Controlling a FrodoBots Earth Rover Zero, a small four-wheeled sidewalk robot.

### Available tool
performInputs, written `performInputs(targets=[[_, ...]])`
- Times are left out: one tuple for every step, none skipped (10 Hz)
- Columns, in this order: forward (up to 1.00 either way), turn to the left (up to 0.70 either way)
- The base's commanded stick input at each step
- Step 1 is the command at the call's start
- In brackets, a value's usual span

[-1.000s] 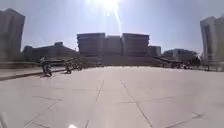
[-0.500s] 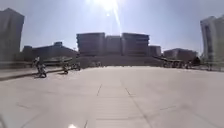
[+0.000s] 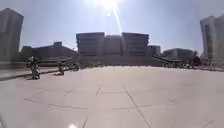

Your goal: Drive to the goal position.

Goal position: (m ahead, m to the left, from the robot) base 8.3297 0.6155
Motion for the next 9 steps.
performInputs(targets=[[1.00,0.00],[1.00,0.00],[1.00,0.00],[1.00,0.00],[1.00,0.00],[1.00,0.00],[1.00,0.00],[1.00,0.00],[1.00,0.00]])
